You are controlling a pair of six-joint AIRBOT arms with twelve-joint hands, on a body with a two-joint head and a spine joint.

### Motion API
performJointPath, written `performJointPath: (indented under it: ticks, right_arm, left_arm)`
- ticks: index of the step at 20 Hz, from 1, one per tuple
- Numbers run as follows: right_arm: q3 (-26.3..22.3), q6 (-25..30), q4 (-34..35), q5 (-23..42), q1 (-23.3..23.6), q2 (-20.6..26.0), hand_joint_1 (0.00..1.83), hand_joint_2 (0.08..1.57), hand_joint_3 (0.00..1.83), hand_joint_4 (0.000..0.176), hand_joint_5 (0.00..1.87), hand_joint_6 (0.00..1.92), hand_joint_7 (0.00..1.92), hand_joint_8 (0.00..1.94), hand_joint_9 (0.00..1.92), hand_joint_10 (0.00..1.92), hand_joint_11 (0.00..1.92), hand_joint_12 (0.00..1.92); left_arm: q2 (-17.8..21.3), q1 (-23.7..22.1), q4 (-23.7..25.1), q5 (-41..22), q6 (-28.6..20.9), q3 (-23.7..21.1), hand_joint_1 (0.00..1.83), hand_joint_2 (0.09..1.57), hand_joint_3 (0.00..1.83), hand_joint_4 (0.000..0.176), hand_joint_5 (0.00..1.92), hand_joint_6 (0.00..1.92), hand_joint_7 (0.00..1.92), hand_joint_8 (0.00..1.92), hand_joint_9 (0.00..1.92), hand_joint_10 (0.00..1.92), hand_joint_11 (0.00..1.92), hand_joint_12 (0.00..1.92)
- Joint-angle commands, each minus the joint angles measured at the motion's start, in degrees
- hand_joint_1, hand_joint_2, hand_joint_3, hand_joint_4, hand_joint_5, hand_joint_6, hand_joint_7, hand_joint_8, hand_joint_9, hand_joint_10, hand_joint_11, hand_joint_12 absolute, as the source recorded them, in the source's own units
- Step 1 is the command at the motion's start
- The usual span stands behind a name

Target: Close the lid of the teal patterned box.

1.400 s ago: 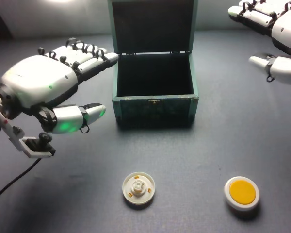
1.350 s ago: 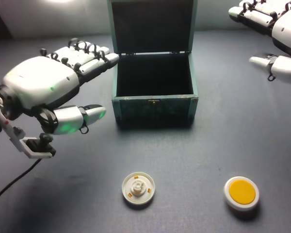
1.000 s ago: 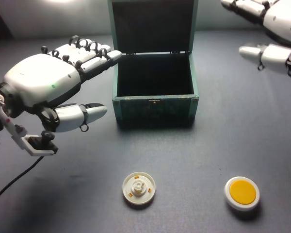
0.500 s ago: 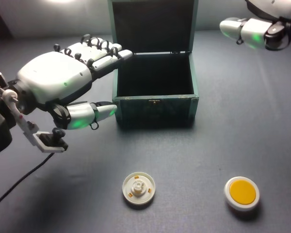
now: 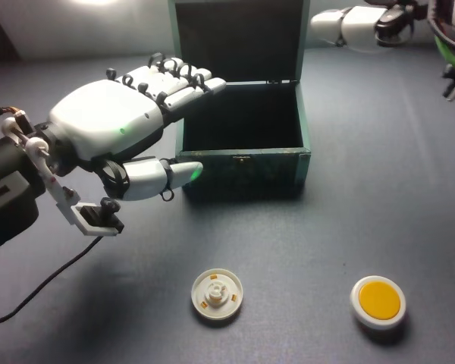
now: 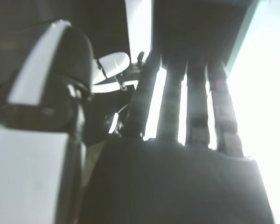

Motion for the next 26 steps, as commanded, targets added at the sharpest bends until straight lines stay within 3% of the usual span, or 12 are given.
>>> performJointPath:
  ticks: [1, 4, 5, 7, 12, 15, 17, 20, 22, 23, 24, 26]
  right_arm:
    - [1.0, 0.1, 0.5, 5.6, 1.0, 0.1, 0.24, 1.38, 0.0, 0.0, 0.02, 0.01, 0.06, 0.02, 0.09, 0.03, 0.0, 1.0]
    - [3.3, 0.1, 1.7, 3.7, 1.4, -1.8, 0.26, 1.39, 0.0, 0.0, 0.0, 0.0, 0.0, 0.0, 0.0, 0.0, 0.0, 0.53]
    - [3.6, 0.1, 1.8, 3.5, 1.5, -2.0, 0.27, 1.39, 0.0, 0.0, 0.0, 0.0, 0.0, 0.0, 0.0, 0.0, 0.0, 0.47]
    - [3.9, 0.1, 1.9, 3.1, 1.5, -2.4, 0.25, 1.39, 0.0, 0.0, 0.0, 0.0, 0.03, 0.01, 0.07, 0.02, 0.0, 0.88]
    - [4.0, 0.1, 1.9, 2.6, 1.5, -2.5, 0.29, 1.37, 0.0, 0.0, 0.0, 0.0, 0.05, 0.01, 0.12, 0.03, 0.0, 1.3]
    - [3.9, 0.1, 1.9, 2.4, 1.5, -2.4, 0.27, 1.37, 0.0, 0.0, 0.02, 0.01, 0.12, 0.02, 0.16, 0.04, 0.0, 1.26]
    - [3.7, 0.1, 1.9, 2.4, 1.5, -2.3, 0.27, 1.38, 0.0, 0.0, 0.07, 0.02, 0.17, 0.02, 0.17, 0.04, 0.0, 1.24]
    - [3.7, 1.2, 1.9, 2.4, 0.8, -2.0, 0.26, 1.38, 0.0, 0.0, 0.18, 0.03, 0.19, 0.01, 0.18, 0.03, 0.0, 1.18]
    - [3.6, 1.5, 1.9, 2.4, 0.7, -1.8, 0.23, 1.39, 0.0, 0.0, 0.25, 0.03, 0.34, 0.04, 0.35, 0.09, 0.0, 1.25]
    - [3.3, 1.5, 1.9, 2.4, 0.6, -1.5, 0.23, 1.4, 0.0, 0.0, 0.28, 0.02, 0.41, 0.03, 0.4, 0.11, 0.0, 1.26]
    - [2.9, 1.5, 1.9, 2.5, 0.6, -1.1, 0.25, 1.39, 0.0, 0.0, 0.29, 0.01, 0.51, 0.02, 0.46, 0.11, 0.0, 1.19]
    - [2.1, 1.5, 1.9, 2.9, 0.5, -0.4, 0.26, 1.39, 0.0, 0.0, 0.3, 0.01, 0.52, 0.02, 0.5, 0.13, 0.0, 1.26]
  left_arm:
    - [-0.2, -0.9, -0.6, -6.5, -0.4, 0.4, 0.32, 1.4, 0.0, 0.003, 0.04, 0.01, 0.0, 0.0, 0.0, 0.0, 0.0, 0.0]
    - [-0.6, -1.0, 0.0, -6.4, -1.1, 0.8, 0.27, 1.4, 0.0, 0.027, 0.02, 0.0, 0.0, 0.0, 0.0, 0.0, 0.0, 0.0]
    - [-0.6, -1.0, 0.1, -6.4, -1.1, 0.8, 0.27, 1.4, 0.0, 0.032, 0.02, 0.0, 0.0, 0.0, 0.0, 0.0, 0.0, 0.0]
    - [-0.7, -1.1, 0.2, -6.4, -1.1, 0.9, 0.29, 1.4, 0.0, 0.038, 0.02, 0.0, 0.0, 0.0, 0.0, 0.0, 0.0, 0.0]
    - [-0.7, -1.2, 0.2, -6.5, -1.3, 0.9, 0.3, 1.39, 0.0, 0.039, 0.02, 0.0, 0.0, 0.0, 0.0, 0.0, 0.01, 0.0]
    - [-0.7, -1.1, 0.1, -6.7, -1.6, 0.9, 0.28, 1.39, 0.0, 0.041, 0.02, 0.0, 0.0, 0.0, 0.0, 0.0, 0.0, 0.0]
    - [-0.7, -1.0, -0.1, -6.8, -1.7, 1.0, 0.31, 1.4, 0.0, 0.028, 0.03, 0.01, 0.0, 0.0, 0.0, 0.0, 0.0, 0.0]
    - [-0.8, -0.9, -0.4, -6.8, -1.7, 1.0, 0.28, 1.4, 0.0, 0.039, 0.04, 0.01, 0.0, 0.0, 0.0, 0.0, 0.01, 0.01]
    - [-0.8, -0.9, -0.5, -6.9, -1.7, 1.0, 0.28, 1.39, 0.0, 0.046, 0.03, 0.0, 0.0, 0.0, 0.0, 0.0, 0.01, 0.01]
    - [-0.8, -0.8, -0.6, -6.9, -1.7, 1.0, 0.3, 1.39, 0.0, 0.039, 0.04, 0.0, 0.0, 0.0, 0.0, 0.0, 0.02, 0.02]
    - [-0.8, -0.8, -0.7, -6.9, -1.7, 1.0, 0.29, 1.4, 0.0, 0.037, 0.04, 0.0, 0.0, 0.0, 0.0, 0.0, 0.0, 0.19]
    - [-0.7, -0.6, -1.0, -7.0, -1.7, 1.0, 0.29, 1.4, 0.0, 0.029, 0.04, 0.0, 0.0, 0.0, 0.0, 0.0, 0.0, 0.21]
